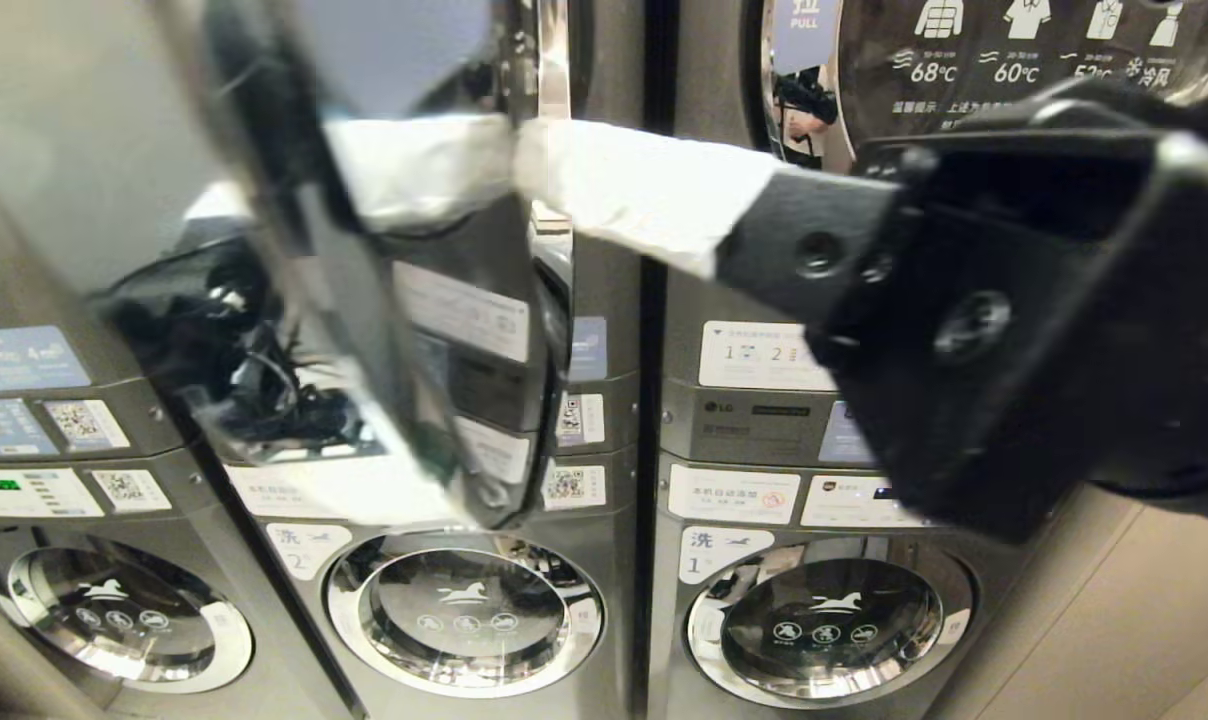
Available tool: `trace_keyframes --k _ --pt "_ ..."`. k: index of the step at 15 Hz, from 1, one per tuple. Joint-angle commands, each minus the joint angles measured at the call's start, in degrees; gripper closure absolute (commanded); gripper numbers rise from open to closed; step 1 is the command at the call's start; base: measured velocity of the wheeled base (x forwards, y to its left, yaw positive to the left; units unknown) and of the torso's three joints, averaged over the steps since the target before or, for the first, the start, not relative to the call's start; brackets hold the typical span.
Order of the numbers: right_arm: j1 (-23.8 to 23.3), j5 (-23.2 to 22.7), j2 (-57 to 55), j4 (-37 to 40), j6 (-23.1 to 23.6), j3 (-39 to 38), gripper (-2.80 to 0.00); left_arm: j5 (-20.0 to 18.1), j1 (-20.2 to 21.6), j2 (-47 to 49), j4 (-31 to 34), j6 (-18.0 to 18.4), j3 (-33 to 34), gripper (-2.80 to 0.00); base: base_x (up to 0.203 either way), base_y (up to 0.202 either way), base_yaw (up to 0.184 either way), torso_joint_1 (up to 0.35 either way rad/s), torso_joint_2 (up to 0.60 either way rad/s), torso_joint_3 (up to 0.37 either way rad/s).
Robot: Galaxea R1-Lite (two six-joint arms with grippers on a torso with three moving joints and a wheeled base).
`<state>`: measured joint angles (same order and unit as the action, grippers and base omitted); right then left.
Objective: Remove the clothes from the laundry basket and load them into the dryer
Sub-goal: Close the dryer
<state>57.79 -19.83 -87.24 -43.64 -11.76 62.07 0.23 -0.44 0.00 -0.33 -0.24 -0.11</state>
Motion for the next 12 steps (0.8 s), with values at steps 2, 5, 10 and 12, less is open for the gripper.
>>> trace_keyframes --k 2,5,10,12 --pt "4.46 0.75 -16.31 -0.94 0.31 10.26 0.00 0.03 0.00 0.09 -0.02 -0.02 0.02 0.00 0.000 0.000 0.000 0.000 0.00 0.000" --pt "6.62 6.22 -27.23 -2.48 0.65 23.69 0.00 0.03 0.00 0.09 -0.02 -0.02 0.02 0.00 0.000 0.000 0.000 0.000 0.00 0.000" --pt "-6.95 12.96 -16.21 -2.40 2.83 10.30 0.00 0.03 0.00 0.09 -0.02 -0.02 0.02 0.00 0.000 0.000 0.000 0.000 0.00 0.000" --pt "-15.87 12.11 -11.01 -2.53 4.40 0.82 0.00 0.03 0.00 0.09 -0.02 -0.02 0.00 0.00 0.000 0.000 0.000 0.000 0.00 0.000"
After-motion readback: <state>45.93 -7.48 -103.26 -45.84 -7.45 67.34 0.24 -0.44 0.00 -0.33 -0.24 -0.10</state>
